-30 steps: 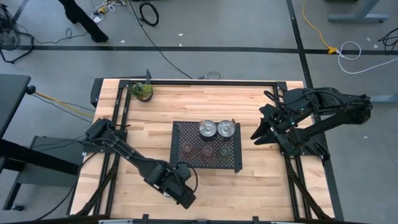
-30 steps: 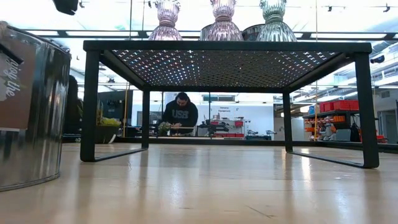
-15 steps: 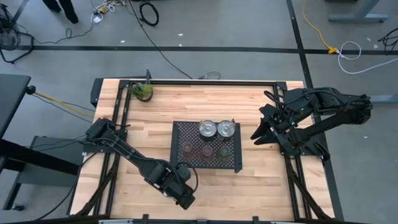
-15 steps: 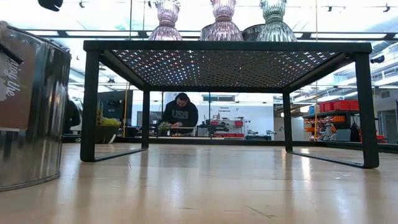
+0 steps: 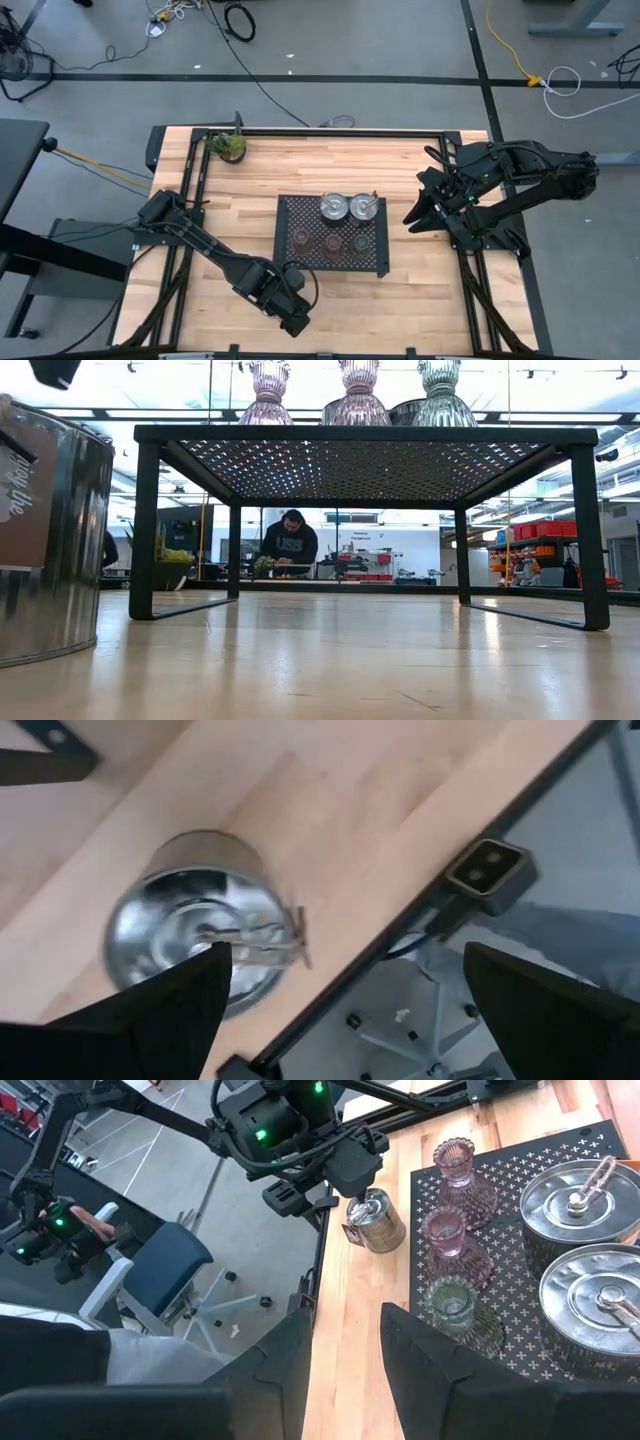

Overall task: Pick & Place candle stick holders
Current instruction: Put the silver scented candle on the shelf aligned with the silver scented candles

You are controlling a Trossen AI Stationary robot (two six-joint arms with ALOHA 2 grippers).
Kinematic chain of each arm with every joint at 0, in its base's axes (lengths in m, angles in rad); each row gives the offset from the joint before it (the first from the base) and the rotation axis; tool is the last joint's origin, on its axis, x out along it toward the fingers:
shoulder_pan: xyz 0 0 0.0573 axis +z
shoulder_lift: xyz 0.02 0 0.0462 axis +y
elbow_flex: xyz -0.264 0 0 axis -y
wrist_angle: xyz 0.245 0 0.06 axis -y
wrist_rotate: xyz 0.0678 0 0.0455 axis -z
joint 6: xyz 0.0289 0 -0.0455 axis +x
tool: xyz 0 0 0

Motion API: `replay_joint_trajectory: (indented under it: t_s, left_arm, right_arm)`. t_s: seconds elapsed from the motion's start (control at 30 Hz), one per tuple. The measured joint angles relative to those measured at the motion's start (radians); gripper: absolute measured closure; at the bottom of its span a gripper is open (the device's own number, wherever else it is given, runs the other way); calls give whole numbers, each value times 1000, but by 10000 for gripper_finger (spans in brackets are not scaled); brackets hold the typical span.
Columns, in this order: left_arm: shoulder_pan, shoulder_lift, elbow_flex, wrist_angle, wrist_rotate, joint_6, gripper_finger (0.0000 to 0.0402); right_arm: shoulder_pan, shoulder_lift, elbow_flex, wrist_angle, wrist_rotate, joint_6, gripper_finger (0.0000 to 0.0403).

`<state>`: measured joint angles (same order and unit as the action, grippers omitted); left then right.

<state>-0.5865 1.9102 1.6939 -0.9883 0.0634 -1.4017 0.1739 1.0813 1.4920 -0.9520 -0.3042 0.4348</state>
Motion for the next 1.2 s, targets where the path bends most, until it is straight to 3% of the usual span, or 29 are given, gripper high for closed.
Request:
replay_joint_trajectory:
  t_s: [0.27, 1.2]
  left_arm:
    - [-2, 1, 0, -153, -23, -34, 2]
    - [-9, 91, 0, -194, -14, -29, 2]
  right_arm:
    - [0, 0, 0, 0, 0, 1, 279]
    - [0, 0, 0, -9, 26, -3, 279]
